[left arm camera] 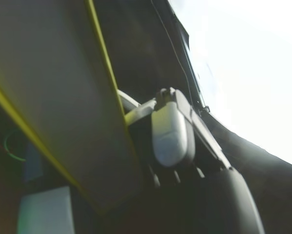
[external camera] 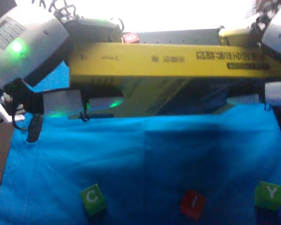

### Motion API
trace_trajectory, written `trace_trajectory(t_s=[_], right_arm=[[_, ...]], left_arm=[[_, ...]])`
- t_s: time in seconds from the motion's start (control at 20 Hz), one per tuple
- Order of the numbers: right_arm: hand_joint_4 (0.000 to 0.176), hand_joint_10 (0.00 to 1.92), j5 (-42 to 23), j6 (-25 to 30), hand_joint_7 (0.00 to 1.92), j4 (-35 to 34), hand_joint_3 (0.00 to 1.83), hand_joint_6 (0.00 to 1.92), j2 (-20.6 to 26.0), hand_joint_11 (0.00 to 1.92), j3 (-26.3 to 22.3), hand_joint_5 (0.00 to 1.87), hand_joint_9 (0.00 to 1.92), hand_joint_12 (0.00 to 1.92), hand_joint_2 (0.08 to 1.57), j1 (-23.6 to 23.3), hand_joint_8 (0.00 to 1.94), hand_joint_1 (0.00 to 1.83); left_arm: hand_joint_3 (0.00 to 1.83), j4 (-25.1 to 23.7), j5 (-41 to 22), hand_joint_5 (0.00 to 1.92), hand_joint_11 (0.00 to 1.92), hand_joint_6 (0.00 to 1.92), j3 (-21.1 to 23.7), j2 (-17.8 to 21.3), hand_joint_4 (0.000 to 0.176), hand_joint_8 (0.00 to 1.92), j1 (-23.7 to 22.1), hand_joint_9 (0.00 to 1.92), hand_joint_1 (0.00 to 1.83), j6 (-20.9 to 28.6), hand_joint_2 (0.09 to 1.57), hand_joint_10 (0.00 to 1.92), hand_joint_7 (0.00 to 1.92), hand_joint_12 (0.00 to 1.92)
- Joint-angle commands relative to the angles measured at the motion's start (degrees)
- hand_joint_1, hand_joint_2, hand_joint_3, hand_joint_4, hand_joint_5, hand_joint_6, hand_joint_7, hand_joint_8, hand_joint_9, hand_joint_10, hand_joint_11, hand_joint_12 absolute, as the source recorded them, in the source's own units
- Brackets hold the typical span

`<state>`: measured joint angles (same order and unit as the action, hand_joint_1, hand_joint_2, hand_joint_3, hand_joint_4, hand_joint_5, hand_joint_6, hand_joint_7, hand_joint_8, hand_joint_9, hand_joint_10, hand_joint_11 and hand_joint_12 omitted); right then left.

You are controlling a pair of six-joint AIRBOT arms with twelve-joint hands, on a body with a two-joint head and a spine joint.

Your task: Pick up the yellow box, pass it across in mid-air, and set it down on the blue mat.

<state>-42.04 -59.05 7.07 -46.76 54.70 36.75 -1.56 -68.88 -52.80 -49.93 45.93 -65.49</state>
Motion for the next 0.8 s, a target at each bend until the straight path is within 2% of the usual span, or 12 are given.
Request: trace_trajectory(t_s=[0.0,0.1,0.15,0.2,0.25,0.3,0.35,0.4,0.5,0.65,0.7,0.75], right_arm=[[0.000,1.92,-6.6,-1.6,1.41,-2.1,0.00,1.92,-0.1,1.64,0.4,1.17,1.55,1.92,1.20,-1.9,1.94,1.43],[0.000,1.92,-5.9,-2.8,1.40,-1.9,0.00,1.92,-0.3,1.62,0.4,1.16,1.54,1.92,1.20,-2.9,1.94,1.41],[0.000,1.92,-5.9,-2.8,1.27,-2.0,0.00,1.92,-0.2,1.54,0.5,1.01,1.45,1.92,1.16,-2.9,1.94,1.42],[0.000,1.92,-5.8,-2.8,1.25,-2.0,0.00,1.92,-0.2,1.51,0.5,1.01,1.43,1.92,1.16,-2.9,1.94,1.41],[0.000,1.92,-5.6,-2.8,1.25,-2.0,0.00,1.92,-0.3,1.51,0.4,1.01,1.43,1.92,1.16,-2.9,1.94,1.41],[0.000,1.92,-5.4,-2.8,1.26,-2.0,0.00,1.92,-0.3,1.53,0.4,1.04,1.44,1.92,1.16,-2.9,1.94,1.42],[0.000,1.92,-5.2,-2.8,1.27,-2.0,0.00,1.92,-0.3,1.54,0.4,1.02,1.45,1.92,1.16,-2.9,1.94,1.41],[0.000,1.92,-4.9,-2.8,1.30,-2.0,0.00,1.92,-0.3,1.56,0.4,1.03,1.47,1.92,1.17,-2.9,1.94,1.40],[0.000,1.92,-4.6,-2.8,1.31,-2.0,0.00,1.92,-0.2,1.58,0.4,1.04,1.48,1.92,1.17,-2.9,1.94,1.40],[0.000,1.92,-4.5,-2.8,1.38,-2.0,0.00,1.92,0.0,1.60,0.4,1.17,1.51,1.92,1.18,-2.9,1.94,1.43],[0.000,1.92,-4.5,-2.8,1.36,-2.0,0.00,1.92,0.4,1.55,0.3,1.16,1.47,1.92,1.18,-2.9,1.94,1.45],[0.000,1.92,-4.5,-2.8,1.36,-2.0,0.00,1.92,0.7,1.55,0.1,1.16,1.47,1.92,1.18,-2.9,1.94,1.46]], left_arm=[[0.00,0.8,-7.3,1.12,1.54,1.92,0.5,0.2,0.000,1.92,-0.9,1.40,1.27,2.0,1.18,1.92,1.31,1.92],[0.00,1.6,-7.0,1.12,1.54,1.92,0.5,0.4,0.000,1.92,-0.5,1.40,1.28,2.0,1.17,1.92,1.31,1.92],[0.01,2.2,-6.5,0.24,0.37,0.80,0.5,0.4,0.000,0.88,-0.3,0.49,1.15,1.9,1.20,1.01,0.46,1.45],[0.00,2.7,-6.2,0.87,0.15,1.70,0.5,0.6,0.049,1.71,0.0,0.35,1.22,1.9,1.20,0.72,1.07,1.25],[0.00,3.2,-6.2,0.87,0.15,1.70,0.5,0.8,0.049,1.71,0.5,0.35,1.22,1.9,1.20,0.72,1.07,1.25],[0.00,4.0,-6.2,0.17,0.03,0.57,0.6,1.0,0.095,0.48,1.0,0.07,0.82,1.9,1.06,0.14,0.21,0.38],[0.00,4.7,-6.2,0.03,0.00,0.13,0.7,1.2,0.123,0.10,1.5,0.01,0.66,1.9,1.04,0.03,0.04,0.07],[0.00,5.5,-6.3,0.00,0.00,0.00,0.7,1.5,0.089,0.00,2.1,0.00,0.67,1.8,1.06,0.00,0.00,0.00],[0.00,6.8,-6.6,0.00,0.00,0.00,1.0,2.0,0.088,0.00,3.0,0.00,0.62,1.6,1.04,0.00,0.00,0.00],[0.00,8.4,-7.1,0.00,0.00,0.00,1.6,2.9,0.090,0.00,4.6,0.00,0.62,1.0,1.04,0.00,0.00,0.00],[0.00,9.5,-7.7,0.00,0.00,0.00,2.1,3.6,0.089,0.00,5.6,0.00,0.57,0.3,1.02,0.00,0.00,0.00],[0.00,10.2,-8.2,0.00,0.00,0.00,2.4,4.1,0.116,0.00,6.2,0.00,0.57,-0.4,1.02,0.00,0.00,0.00]])
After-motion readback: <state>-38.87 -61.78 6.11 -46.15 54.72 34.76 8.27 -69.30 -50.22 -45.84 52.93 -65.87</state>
